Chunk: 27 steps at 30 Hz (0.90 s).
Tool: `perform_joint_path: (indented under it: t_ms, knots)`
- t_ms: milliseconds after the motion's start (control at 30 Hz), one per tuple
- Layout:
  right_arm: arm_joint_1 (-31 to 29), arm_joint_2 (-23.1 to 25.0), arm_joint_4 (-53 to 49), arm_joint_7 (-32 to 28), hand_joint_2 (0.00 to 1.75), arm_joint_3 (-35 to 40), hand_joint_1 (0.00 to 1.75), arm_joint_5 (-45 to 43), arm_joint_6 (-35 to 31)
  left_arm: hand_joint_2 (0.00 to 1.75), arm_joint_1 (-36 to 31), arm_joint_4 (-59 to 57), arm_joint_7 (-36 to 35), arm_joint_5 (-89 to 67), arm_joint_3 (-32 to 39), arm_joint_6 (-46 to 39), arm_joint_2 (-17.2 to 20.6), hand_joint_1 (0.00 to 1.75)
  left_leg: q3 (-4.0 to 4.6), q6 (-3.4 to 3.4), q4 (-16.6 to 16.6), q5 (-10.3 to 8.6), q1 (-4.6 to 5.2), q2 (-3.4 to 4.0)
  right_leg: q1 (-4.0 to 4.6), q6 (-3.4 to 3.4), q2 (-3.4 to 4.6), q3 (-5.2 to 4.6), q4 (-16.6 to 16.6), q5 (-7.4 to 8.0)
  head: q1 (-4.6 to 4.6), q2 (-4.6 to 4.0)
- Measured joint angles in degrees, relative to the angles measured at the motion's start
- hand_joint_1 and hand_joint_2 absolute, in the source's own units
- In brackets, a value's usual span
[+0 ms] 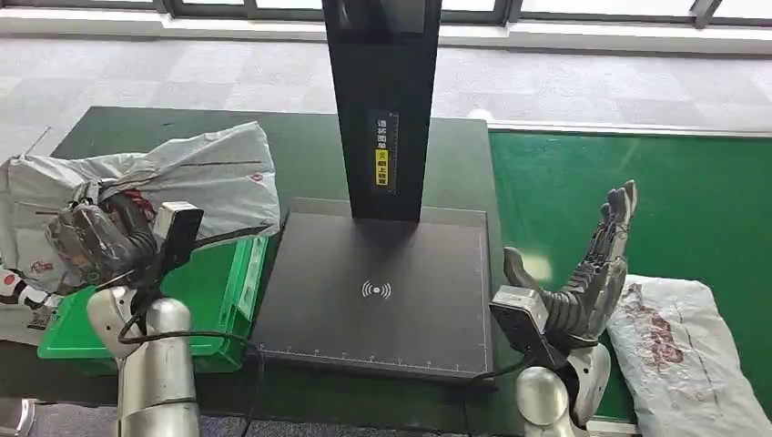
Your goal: Moved the parcel from conveyor to table for the left to box.
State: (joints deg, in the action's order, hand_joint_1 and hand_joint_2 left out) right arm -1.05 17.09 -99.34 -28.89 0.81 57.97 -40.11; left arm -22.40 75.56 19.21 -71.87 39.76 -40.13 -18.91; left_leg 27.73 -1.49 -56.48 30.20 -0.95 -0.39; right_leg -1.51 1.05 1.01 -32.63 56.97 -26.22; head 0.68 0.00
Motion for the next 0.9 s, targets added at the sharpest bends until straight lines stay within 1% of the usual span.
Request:
perform_joint_path:
  t_ms: [233, 267, 300, 700, 900]
  knots:
    - [0.6, 0.0, 0.0, 1.0, 1.75, 0.4, 0.0, 0.9, 0.0, 1.75, -1.9, -4.3, 1.4, 1.8, 6.8, 0.0, 0.3, 1.75, -0.01, 0.0, 0.0, 0.0, 0.0, 0.01, 0.01, 0.0, 0.02, -0.01, 0.0, 0.0, 0.0, 0.0]
    - [0.8, 0.0, 0.0, 1.1, 1.75, 0.5, 0.0, 1.2, 0.0, 1.75, -2.0, -4.9, 1.6, 2.0, 7.6, 0.0, 0.4, 1.47, -0.01, 0.0, 0.0, 0.0, -0.01, 0.01, 0.01, 0.0, 0.01, -0.01, 0.0, 0.0, 0.0, 0.0]
    - [0.9, 0.0, 0.0, 1.2, 1.75, 0.5, 0.0, 1.3, 0.0, 1.75, -2.0, -5.3, 1.8, 2.1, 8.3, 0.0, 0.4, 0.0, 0.0, 0.0, 0.0, 0.0, -0.01, 0.0, 0.01, 0.0, 0.0, -0.01, 0.0, 0.0, 0.0, 0.0]
    - [1.0, 0.0, 0.0, 1.8, 1.75, 0.6, 0.0, 1.8, 0.0, 1.75, -2.8, -7.8, 5.1, 2.6, 14.0, 0.0, 0.5, 0.0, 0.0, 0.0, 0.0, 0.0, -0.01, 0.0, 0.01, 0.0, 0.0, -0.01, 0.0, 0.0, 0.0, 0.0]
    - [1.0, 0.0, 0.0, 2.3, 1.75, 0.6, 0.0, 2.1, 0.0, 1.75, -3.4, -7.7, 8.5, 4.6, 16.0, 0.0, -0.1, 0.0, 0.0, 0.0, 0.0, 0.0, -0.01, 0.01, 0.01, 0.0, 0.0, -0.01, 0.0, 0.0, 0.0, 0.0]
